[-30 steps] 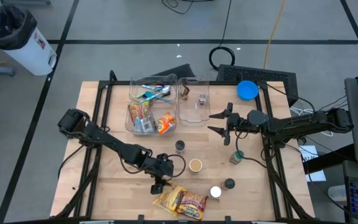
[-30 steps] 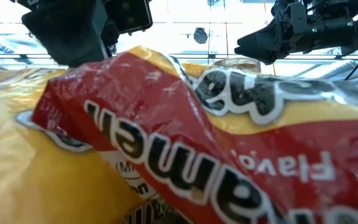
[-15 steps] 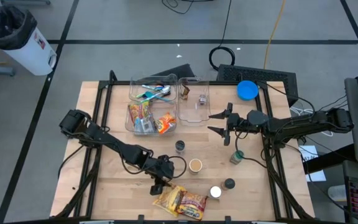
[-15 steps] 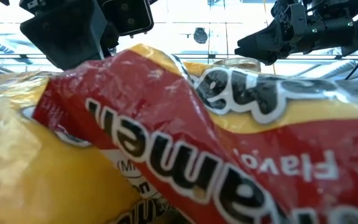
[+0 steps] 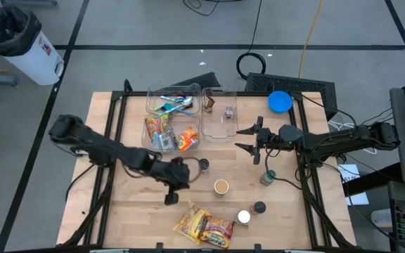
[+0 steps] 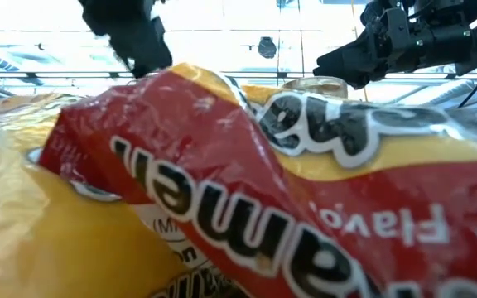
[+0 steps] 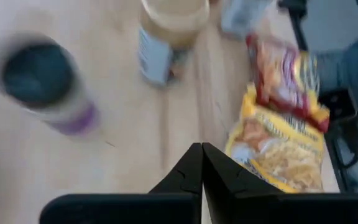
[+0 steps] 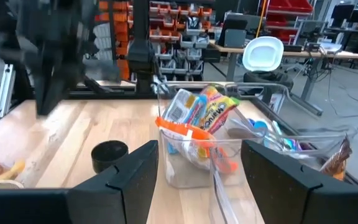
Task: Pick & Place Food Item
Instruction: Put the yellow noodle pack into the bottom left transparent bin
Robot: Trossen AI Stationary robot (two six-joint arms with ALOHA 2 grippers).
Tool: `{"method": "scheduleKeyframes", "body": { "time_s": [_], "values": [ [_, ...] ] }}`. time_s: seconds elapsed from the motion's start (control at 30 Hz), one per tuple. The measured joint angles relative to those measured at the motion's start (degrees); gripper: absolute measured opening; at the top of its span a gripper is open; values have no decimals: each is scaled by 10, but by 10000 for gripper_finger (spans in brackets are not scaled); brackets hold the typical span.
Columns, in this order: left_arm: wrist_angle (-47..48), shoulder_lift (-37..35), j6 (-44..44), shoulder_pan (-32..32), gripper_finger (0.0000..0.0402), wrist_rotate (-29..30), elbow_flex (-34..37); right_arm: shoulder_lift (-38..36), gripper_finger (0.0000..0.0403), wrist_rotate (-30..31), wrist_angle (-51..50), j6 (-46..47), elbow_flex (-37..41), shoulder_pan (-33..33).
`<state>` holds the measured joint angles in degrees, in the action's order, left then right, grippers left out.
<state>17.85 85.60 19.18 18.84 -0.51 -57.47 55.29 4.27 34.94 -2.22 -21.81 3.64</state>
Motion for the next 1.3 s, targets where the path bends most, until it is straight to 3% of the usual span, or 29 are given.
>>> {"method": "scheduleKeyframes", "body": {
  "time_s": [0.13,0.27,0.5,0.7,0.8,0.9,1.1,1.3],
  "values": [
    [5,-59,-7,0,5,32,-1,0,224,0,-7,0,0,0],
    [9,-55,4,5,23,55,-1,0,224,1,-8,-1,0,0],
    [-68,60,74,-2,151,-7,0,0,224,1,-6,-2,0,0],
    [-121,145,96,4,273,-122,0,0,224,0,-10,2,0,0],
    [-150,168,95,8,314,-170,0,0,224,0,-10,11,0,0],
    [-167,180,82,13,337,-174,0,0,224,0,-11,11,0,0],
    [-173,191,39,16,327,-168,0,0,224,-1,-10,13,0,0],
    [-175,187,12,13,223,-172,0,0,224,-1,-13,16,0,0]
  ]
}}
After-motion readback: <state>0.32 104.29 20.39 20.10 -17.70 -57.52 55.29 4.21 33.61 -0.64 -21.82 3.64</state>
